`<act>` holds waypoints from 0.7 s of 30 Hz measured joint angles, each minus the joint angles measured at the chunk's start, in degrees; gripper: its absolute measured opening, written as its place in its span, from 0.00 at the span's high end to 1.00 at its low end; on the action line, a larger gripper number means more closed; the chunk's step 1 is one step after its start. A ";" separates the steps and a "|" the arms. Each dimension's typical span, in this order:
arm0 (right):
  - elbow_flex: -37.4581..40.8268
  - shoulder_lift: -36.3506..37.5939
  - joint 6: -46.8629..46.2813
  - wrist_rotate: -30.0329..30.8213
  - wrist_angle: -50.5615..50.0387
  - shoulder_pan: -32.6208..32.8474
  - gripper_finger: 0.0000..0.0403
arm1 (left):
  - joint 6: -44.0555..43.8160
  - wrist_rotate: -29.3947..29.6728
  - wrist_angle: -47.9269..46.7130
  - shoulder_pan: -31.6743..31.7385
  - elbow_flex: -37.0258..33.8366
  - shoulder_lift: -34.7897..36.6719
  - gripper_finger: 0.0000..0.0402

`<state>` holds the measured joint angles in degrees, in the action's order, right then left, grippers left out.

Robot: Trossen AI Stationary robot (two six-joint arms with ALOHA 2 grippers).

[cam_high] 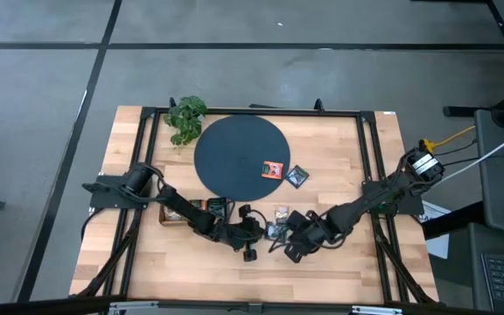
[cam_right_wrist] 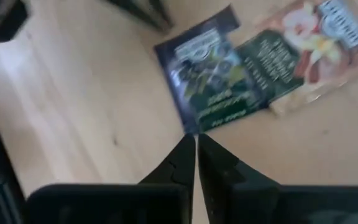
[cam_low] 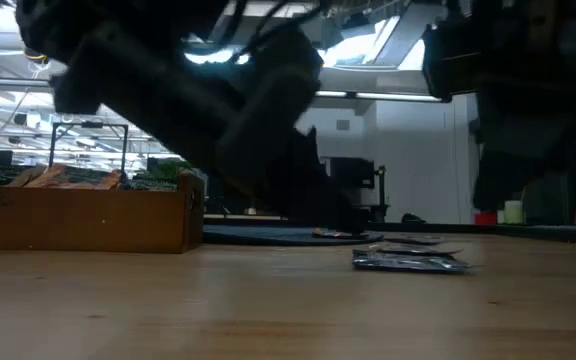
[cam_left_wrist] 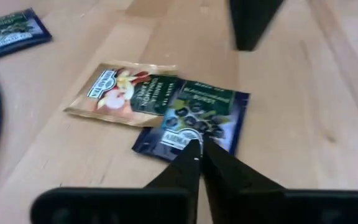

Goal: Pick & Place Tea
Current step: Put the purple tea bag into the right section of the wooden organizer

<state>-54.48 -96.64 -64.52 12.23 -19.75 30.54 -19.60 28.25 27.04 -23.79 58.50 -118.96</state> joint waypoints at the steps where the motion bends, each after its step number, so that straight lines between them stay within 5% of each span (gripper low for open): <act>1: 0.00 0.00 -1.07 -0.18 0.03 0.55 0.94 | 0.13 -0.45 0.23 0.32 0.02 -0.47 0.98; 14: 4.53 -0.24 -19.20 5.23 0.38 2.37 0.59 | -0.02 -5.87 0.85 2.28 0.24 -3.83 0.99; 21: 7.58 -0.24 -19.11 7.53 12.25 2.41 0.49 | 0.72 -5.63 0.55 2.18 0.17 -3.93 0.99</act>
<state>-46.90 -96.88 -83.63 19.76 -7.50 32.95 -18.87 22.63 27.59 -21.61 58.67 -122.88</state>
